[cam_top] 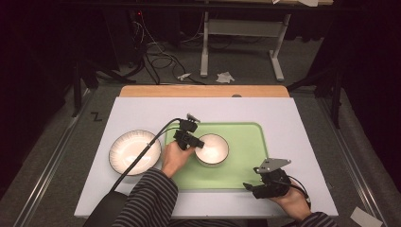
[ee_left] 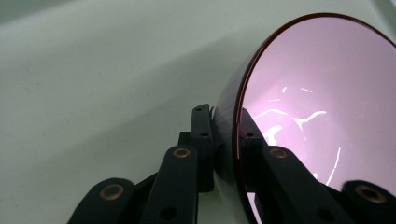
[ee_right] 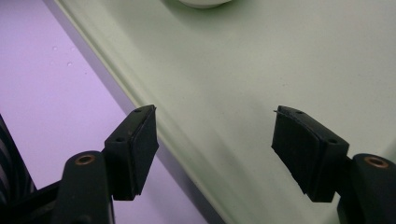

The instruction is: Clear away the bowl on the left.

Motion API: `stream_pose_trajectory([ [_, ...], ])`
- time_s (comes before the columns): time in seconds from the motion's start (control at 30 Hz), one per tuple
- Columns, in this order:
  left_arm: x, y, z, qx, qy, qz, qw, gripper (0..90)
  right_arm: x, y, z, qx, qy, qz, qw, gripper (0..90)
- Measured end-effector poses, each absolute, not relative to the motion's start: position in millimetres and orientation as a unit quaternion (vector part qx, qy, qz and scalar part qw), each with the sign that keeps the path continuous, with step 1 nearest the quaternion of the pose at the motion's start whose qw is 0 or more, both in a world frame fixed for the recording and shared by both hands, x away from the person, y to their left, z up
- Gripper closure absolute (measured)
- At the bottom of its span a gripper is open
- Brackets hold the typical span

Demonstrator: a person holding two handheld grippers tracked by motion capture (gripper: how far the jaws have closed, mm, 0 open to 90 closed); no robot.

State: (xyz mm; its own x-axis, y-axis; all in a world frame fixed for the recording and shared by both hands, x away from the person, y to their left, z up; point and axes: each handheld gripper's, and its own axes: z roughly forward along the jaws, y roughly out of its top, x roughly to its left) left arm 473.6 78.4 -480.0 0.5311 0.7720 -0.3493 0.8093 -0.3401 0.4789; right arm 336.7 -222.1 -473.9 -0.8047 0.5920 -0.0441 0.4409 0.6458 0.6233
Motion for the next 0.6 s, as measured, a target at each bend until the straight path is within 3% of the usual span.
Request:
stream_pose_trajectory([
  [0.23, 472, 80, -477, 0.82, 0.479, -0.025, 0.312, 74.4, 336, -222, -474, 0.288, 0.899, 0.306, 0.122, 32.6],
  [0.43, 470, 81, -474, 0.826, 0.467, -0.021, 0.316, 58.2, 337, -222, -474, 0.289, 0.9, 0.304, 0.12, 32.5],
  [0.6, 466, 85, -466, 0.827, 0.463, -0.015, 0.32, 51.8, 336, -222, -474, 0.289, 0.899, 0.307, 0.121, 32.5],
])
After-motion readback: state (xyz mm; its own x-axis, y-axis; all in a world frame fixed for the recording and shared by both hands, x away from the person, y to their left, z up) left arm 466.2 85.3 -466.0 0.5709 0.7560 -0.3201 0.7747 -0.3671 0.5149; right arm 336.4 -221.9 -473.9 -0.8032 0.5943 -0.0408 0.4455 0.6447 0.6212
